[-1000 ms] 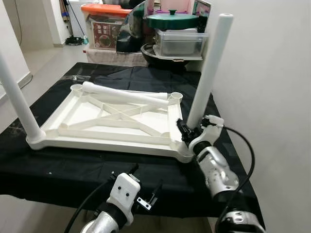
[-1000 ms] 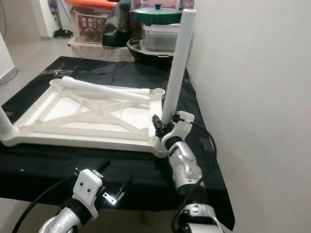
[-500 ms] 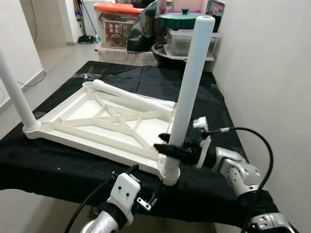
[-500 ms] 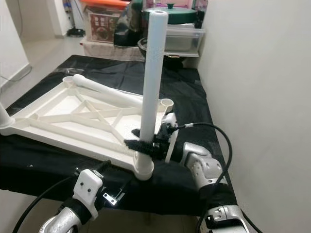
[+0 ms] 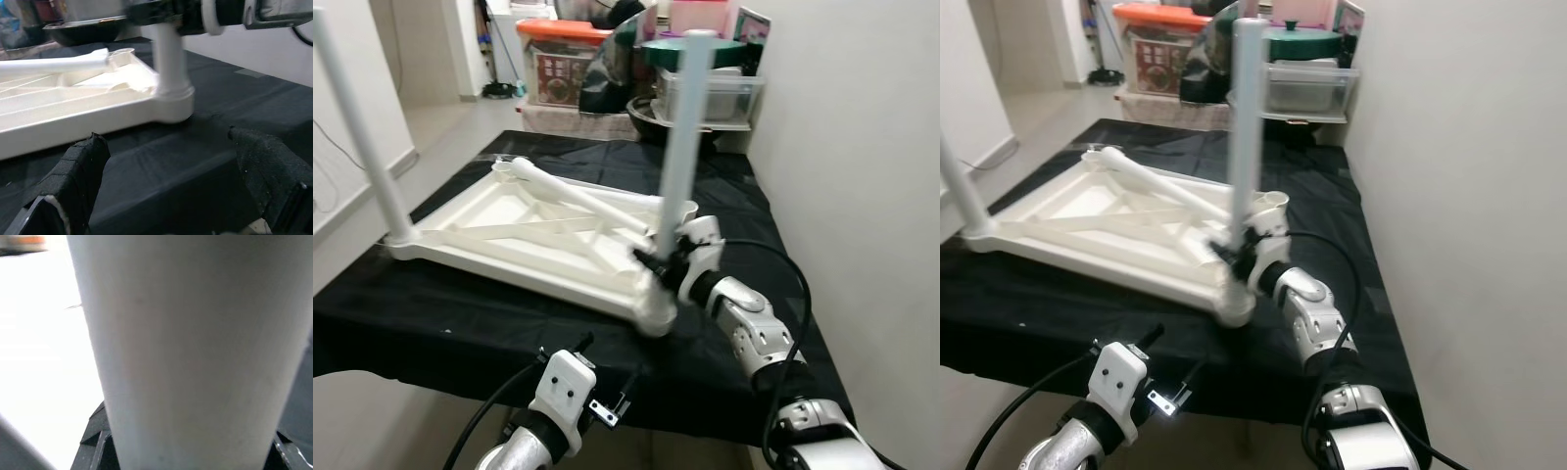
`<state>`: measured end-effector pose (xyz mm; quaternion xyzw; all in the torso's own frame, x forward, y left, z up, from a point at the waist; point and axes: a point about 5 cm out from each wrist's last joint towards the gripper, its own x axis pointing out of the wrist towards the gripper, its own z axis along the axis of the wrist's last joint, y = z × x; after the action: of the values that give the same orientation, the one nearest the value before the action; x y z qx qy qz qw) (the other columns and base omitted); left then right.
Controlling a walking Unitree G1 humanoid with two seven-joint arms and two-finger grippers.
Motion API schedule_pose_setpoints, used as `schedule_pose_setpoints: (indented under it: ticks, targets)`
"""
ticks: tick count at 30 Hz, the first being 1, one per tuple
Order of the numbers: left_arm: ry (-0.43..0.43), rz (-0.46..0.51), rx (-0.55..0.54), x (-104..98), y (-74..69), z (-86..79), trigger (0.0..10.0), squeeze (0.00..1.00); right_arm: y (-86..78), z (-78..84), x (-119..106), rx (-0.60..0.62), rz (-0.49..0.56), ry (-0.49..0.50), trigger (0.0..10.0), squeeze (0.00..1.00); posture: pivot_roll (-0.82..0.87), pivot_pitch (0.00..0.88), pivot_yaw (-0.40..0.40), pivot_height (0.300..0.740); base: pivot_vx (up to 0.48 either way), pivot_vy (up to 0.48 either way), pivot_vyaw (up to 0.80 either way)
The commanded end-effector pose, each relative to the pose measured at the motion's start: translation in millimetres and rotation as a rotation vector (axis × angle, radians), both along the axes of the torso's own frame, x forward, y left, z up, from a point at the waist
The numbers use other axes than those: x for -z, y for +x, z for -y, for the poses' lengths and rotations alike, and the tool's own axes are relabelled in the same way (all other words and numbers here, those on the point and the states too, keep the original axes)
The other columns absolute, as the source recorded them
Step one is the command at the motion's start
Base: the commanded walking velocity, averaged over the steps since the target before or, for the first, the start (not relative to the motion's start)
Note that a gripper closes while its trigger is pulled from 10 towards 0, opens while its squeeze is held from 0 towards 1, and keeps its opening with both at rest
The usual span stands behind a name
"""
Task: Building children table
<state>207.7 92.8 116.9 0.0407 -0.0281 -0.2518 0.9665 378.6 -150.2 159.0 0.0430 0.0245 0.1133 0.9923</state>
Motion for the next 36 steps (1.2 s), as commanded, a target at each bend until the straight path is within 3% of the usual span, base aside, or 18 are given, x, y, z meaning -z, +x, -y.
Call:
schedule_pose_setpoints:
  ticks: [1, 2, 5, 6, 8, 9, 10, 13, 14, 15, 17, 18, 25, 27, 28, 29, 31, 36]
  targets:
    - [-0.003, -0.019, 0.005, 2.8, 0.5, 0.5, 10.0, 0.0, -5.0, 37.8, 19.1, 0.337, -0.111, 0.016, 0.0, 0.0, 0.11, 0.0, -0.07, 0.74, 0.0, 0.0, 0.0]
    - [-0.004, -0.019, 0.006, 2.7, 0.7, 0.6, 10.0, 0.0, -11.5, 52.1, 22.3, 0.506, -0.122, 0.02, 0.0, 0.0, 0.11, 0.0, -0.071, 0.74, 0.0, 0.0, 0.0]
    - [-0.004, -0.019, 0.006, 2.7, 0.7, 0.6, 10.0, 0.0, -11.5, 52.1, 22.3, 0.506, -0.122, 0.02, 0.0, 0.0, 0.11, 0.0, -0.071, 0.74, 0.0, 0.0, 0.0]
    - [-0.004, -0.02, 0.006, 2.8, 0.8, 0.7, 10.0, 0.0, -18.7, 60.8, 25.0, 0.635, -0.133, 0.03, 0.0, 0.0, 0.11, 0.0, -0.071, 0.74, 0.0, 0.0, 0.0]
    - [-0.003, -0.019, 0.006, 2.8, 1.0, 0.8, 10.0, 0.0, -24.8, 59.2, 28.1, 0.722, -0.148, 0.055, 0.0, 0.0, 0.11, 0.0, -0.073, 0.74, 0.0, 0.0, 0.0]
    - [-0.003, -0.019, 0.005, 2.7, 1.1, 0.8, 10.0, 0.0, -27.7, 47.5, 29.8, 0.738, -0.16, 0.087, 0.0, 0.0, 0.11, 0.0, -0.073, 0.74, 0.0, 0.0, 0.0]
    - [-0.003, -0.019, 0.004, 2.7, 1.2, 0.8, 10.0, 0.0, -27.2, 35.0, 30.4, 0.732, -0.168, 0.098, 10.0, 0.0, 0.11, 0.0, -0.075, 0.74, 0.0, 0.0, 0.0]
    - [-0.003, -0.018, 0.004, 2.7, 1.2, 0.8, 10.0, 0.0, -25.5, 25.2, 30.3, 0.71, -0.171, 0.112, 10.0, 0.0, 0.11, 0.0, -0.075, 0.74, 0.0, 0.0, 0.0]
    - [-0.003, -0.019, 0.003, 2.7, 1.1, 0.7, 10.0, 0.0, -20.5, 10.7, 25.7, 0.607, -0.131, 0.159, 10.0, 1.0, 0.11, 0.0, -0.074, 0.74, 0.0, 0.0, 0.0]
    - [-0.003, -0.019, 0.003, 2.7, 1.1, 0.7, 10.0, 0.0, -20.5, 10.7, 25.7, 0.607, -0.131, 0.159, 10.0, 1.0, 0.11, 0.0, -0.074, 0.74, 0.0, 0.0, 0.0]
    - [-0.004, -0.019, 0.002, 2.8, 1.0, 0.8, 10.0, 0.0, -12.3, -8.6, 15.2, 0.42, -0.046, 0.232, 10.0, 1.0, 0.11, 0.0, -0.077, 0.74, 0.0, 0.0, 0.0]
    - [-0.004, -0.019, 0.001, 2.8, 1.0, 0.7, 10.0, 0.0, -8.8, -15.3, 11.9, 0.312, -0.021, 0.282, 10.0, 0.0, 0.11, 0.0, -0.077, 0.74, 0.0, 0.0, 0.0]
    - [-0.005, -0.019, 0.0, 3.0, 1.3, 1.0, 10.0, 0.0, -8.6, -17.3, 4.4, -0.102, 0.005, 0.391, 10.0, 0.0, 0.11, 0.0, -0.077, 0.74, 0.0, 0.0, 0.0]
    - [-0.005, -0.019, 0.0, 3.1, 1.4, 1.0, 10.0, 0.0, -12.5, -15.3, 3.1, -0.223, 0.002, 0.384, 10.0, 0.0, 0.11, 0.0, -0.076, 0.74, 0.0, 0.0, 0.0]
    - [-0.004, -0.019, 0.001, 3.2, 1.4, 0.9, 10.0, 0.0, -18.5, -11.3, 0.7, -0.362, 0.0, 0.377, 10.0, 0.0, 0.11, 0.0, -0.076, 0.74, 0.0, 0.0, 0.0]
    - [-0.004, -0.019, 0.001, 3.2, 1.4, 0.9, 10.0, 0.0, -18.5, -11.3, 0.7, -0.362, 0.0, 0.377, 10.0, 0.0, 0.11, 0.0, -0.076, 0.74, 0.0, 0.0, 0.0]
    - [-0.003, -0.019, 0.003, 3.5, 1.2, 0.7, 10.0, 0.0, -33.8, -6.6, -4.6, -0.636, 0.001, 0.334, 10.0, 0.0, 0.11, 0.0, -0.075, 0.74, 0.0, 0.0, 0.0]
    - [-0.002, -0.019, 0.005, 3.6, 1.0, 0.5, 10.0, 0.0, -48.9, -9.0, -5.3, -0.865, -0.01, 0.265, 10.0, 0.0, 0.11, 0.0, -0.076, 0.74, 0.0, 0.0, 0.0]
